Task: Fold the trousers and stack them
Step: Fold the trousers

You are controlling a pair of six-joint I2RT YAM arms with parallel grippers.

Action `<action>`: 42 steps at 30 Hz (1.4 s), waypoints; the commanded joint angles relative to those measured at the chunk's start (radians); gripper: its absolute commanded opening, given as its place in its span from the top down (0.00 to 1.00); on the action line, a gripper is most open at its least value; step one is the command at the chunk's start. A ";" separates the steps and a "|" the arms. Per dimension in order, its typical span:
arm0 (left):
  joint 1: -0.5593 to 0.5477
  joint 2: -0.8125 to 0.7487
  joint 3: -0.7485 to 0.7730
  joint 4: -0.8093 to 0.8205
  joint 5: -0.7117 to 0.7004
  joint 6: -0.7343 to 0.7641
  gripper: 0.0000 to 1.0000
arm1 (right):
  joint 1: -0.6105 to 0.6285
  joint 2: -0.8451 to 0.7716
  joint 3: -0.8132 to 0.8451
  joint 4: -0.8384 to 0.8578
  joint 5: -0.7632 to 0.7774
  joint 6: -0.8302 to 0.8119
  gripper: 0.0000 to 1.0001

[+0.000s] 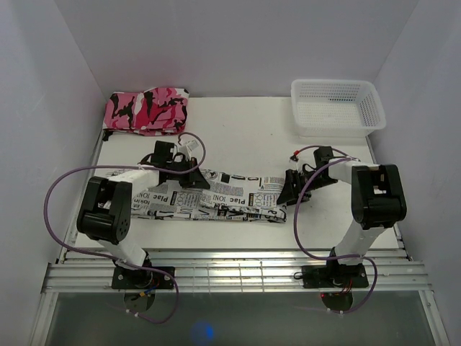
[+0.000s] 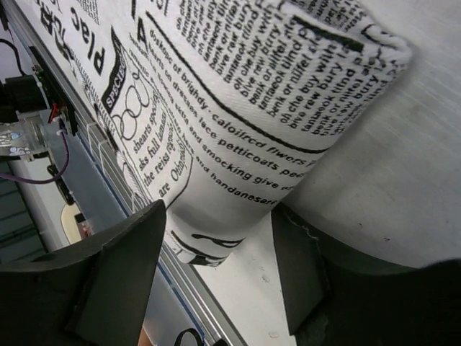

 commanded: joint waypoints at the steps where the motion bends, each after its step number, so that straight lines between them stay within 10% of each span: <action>1: -0.005 0.042 0.022 -0.002 -0.035 0.037 1.00 | -0.007 0.048 -0.020 0.028 0.092 -0.024 0.34; 10: -0.005 0.122 0.025 -0.037 -0.081 0.026 0.93 | -0.008 0.080 -0.003 0.060 0.092 -0.004 0.61; 14: 0.001 0.076 0.056 -0.092 -0.137 0.046 0.88 | -0.010 0.080 0.002 0.060 0.088 -0.007 0.92; 19: 0.042 0.018 0.063 -0.144 -0.170 0.089 0.94 | -0.031 0.070 0.011 0.046 0.071 -0.025 0.92; 20: 0.047 0.015 0.062 -0.149 -0.172 0.094 0.96 | -0.033 0.073 0.020 0.029 0.068 -0.034 0.92; 22: 0.052 0.018 0.057 -0.161 -0.174 0.101 0.98 | -0.033 0.090 0.031 0.008 0.060 -0.042 0.46; 24: 0.053 0.027 0.062 -0.167 -0.152 0.109 0.91 | -0.033 0.102 0.029 -0.006 0.040 -0.044 0.22; 31: 0.055 0.102 0.106 -0.258 -0.137 0.131 0.55 | -0.020 0.166 0.051 0.003 0.013 -0.028 0.39; 37: 0.099 -0.005 0.114 -0.290 -0.144 0.158 0.43 | -0.002 0.209 0.037 0.055 -0.003 0.004 0.28; 41: 0.188 -0.108 0.155 -0.337 -0.103 0.175 0.40 | 0.010 0.212 0.041 0.098 -0.003 0.025 0.63; 42: 0.214 -0.129 0.165 -0.347 -0.091 0.178 0.36 | 0.006 0.208 0.043 0.097 -0.006 0.025 0.85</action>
